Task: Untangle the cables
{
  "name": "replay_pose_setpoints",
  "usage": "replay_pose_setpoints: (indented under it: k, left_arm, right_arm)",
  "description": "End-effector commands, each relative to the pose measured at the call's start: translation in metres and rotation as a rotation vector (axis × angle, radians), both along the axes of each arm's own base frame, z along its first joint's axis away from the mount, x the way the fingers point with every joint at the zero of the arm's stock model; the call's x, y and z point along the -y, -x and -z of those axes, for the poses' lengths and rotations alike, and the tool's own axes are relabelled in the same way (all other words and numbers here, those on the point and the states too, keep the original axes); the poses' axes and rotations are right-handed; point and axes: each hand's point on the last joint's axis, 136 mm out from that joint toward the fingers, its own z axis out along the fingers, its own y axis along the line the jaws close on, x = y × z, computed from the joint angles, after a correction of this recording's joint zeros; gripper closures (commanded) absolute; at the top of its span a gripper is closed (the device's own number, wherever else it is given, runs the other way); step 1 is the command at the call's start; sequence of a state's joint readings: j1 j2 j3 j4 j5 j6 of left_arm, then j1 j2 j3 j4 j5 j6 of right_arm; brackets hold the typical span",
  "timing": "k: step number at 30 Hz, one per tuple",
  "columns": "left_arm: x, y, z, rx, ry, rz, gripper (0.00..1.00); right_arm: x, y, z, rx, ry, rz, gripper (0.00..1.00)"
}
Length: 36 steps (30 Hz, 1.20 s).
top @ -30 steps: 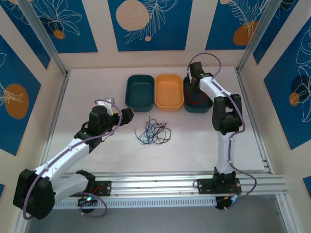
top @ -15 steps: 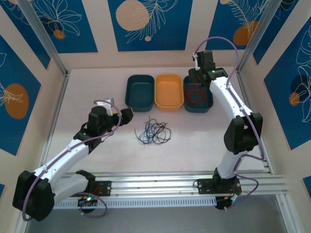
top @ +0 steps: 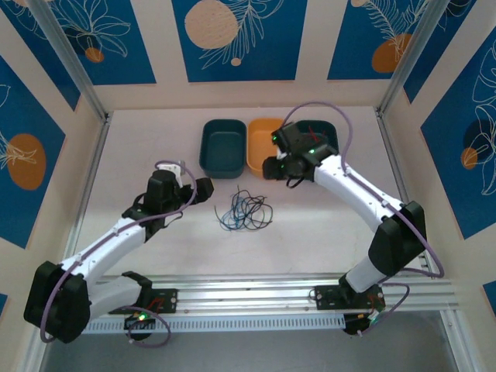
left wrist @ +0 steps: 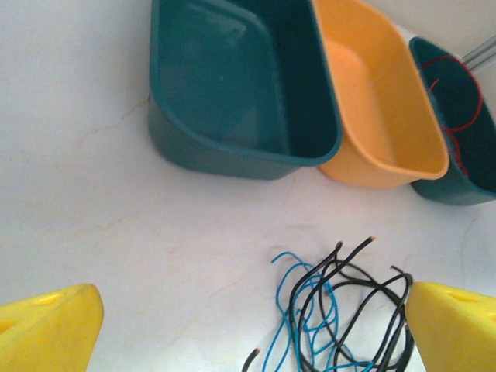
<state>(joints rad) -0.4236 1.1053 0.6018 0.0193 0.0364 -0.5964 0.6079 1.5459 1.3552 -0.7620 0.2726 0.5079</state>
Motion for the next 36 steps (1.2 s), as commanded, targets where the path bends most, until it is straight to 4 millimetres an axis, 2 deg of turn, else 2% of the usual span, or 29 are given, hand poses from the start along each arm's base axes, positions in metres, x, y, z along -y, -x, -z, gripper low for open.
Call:
replay_pose_setpoints:
  k: [1, 4, 8, 13, 19, 23, 25, 28, 36]
  left_arm:
    - [-0.003, -0.007, -0.005, -0.003, 0.000, -0.031, 0.00]
    - [-0.002, -0.009, 0.000, -0.015, 0.009, -0.036, 0.00]
    - [0.002, -0.011, 0.004, -0.022, 0.025, -0.034, 0.00]
    - [0.005, -0.013, 0.006, -0.028, 0.044, -0.029, 0.00]
    - [0.006, -0.015, 0.005, -0.024, 0.051, -0.029, 0.00]
    - [0.007, -0.016, 0.004, -0.019, 0.052, -0.027, 0.00]
    - [0.007, -0.016, 0.005, -0.020, 0.054, -0.029, 0.00]
    - [0.008, -0.016, 0.007, -0.024, 0.056, -0.027, 0.00]
    - [0.007, -0.015, 0.010, -0.031, 0.027, -0.017, 0.00]
  right_arm:
    - [-0.022, 0.043, 0.016, -0.161, -0.109, 0.079, 0.50]
    - [-0.041, 0.066, 0.035, -0.214, -0.119, 0.065, 0.49]
    - [-0.062, 0.079, 0.053, -0.259, -0.149, 0.034, 0.49]
    - [-0.078, 0.071, 0.067, -0.270, -0.133, 0.000, 0.49]
    - [-0.079, 0.053, 0.086, -0.263, -0.069, 0.002, 0.52]
    - [-0.084, 0.045, 0.092, -0.245, -0.060, -0.016, 0.64]
    - [-0.086, 0.042, 0.092, -0.236, -0.050, -0.023, 0.80]
    - [-0.088, 0.039, 0.084, -0.208, -0.041, -0.036, 0.98]
    - [-0.096, 0.037, 0.031, 0.021, 0.018, -0.153, 1.00]
